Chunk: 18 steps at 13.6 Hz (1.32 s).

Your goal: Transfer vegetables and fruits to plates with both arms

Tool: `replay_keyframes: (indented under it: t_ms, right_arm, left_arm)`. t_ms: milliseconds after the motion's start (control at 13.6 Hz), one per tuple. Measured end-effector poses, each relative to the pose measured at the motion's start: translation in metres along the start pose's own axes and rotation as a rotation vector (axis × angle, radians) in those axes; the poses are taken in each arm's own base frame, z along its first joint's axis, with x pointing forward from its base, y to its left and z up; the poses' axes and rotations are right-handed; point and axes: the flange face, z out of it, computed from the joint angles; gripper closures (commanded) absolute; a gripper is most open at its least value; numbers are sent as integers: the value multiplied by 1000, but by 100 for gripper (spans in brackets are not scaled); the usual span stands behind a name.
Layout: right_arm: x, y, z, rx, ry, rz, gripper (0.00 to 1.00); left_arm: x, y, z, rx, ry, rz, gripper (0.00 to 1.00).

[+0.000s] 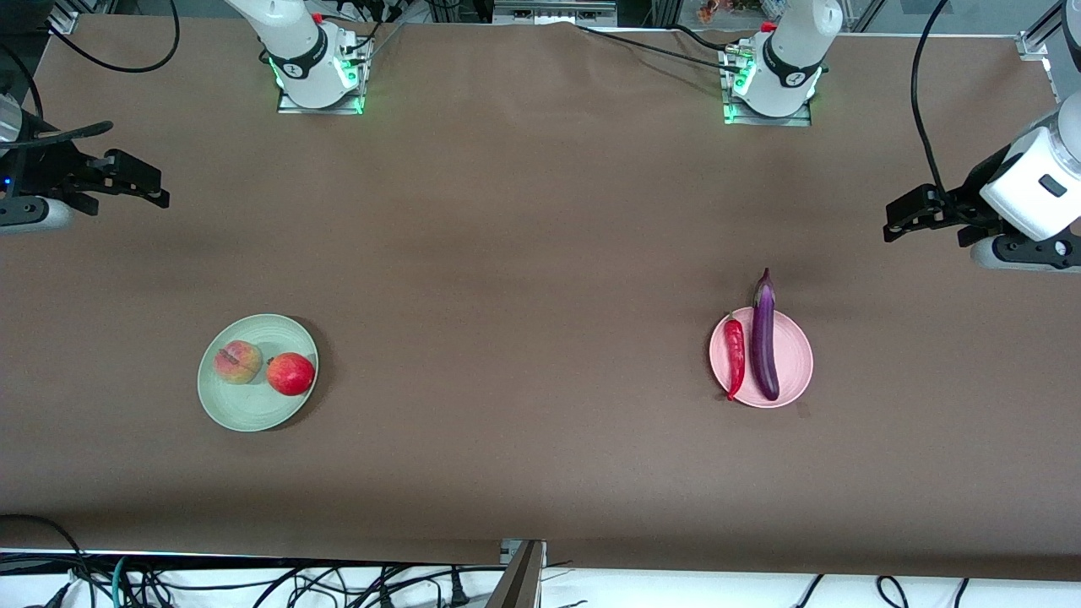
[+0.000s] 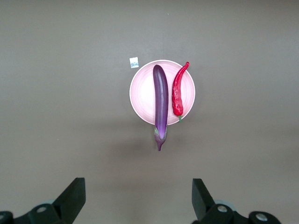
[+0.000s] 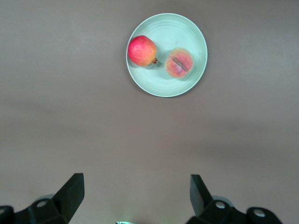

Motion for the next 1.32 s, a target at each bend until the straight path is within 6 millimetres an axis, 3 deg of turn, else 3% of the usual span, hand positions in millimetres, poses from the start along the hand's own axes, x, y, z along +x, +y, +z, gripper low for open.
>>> replay_keyframes:
  t_ms: [366, 1319]
  right_arm:
    - [2, -16, 2, -52, -8, -39, 0]
    - [16, -21, 1, -55, 10, -62, 0]
  left_arm:
    - [0, 0, 0, 0, 1, 0, 0]
    - [0, 0, 0, 0, 2, 1, 0]
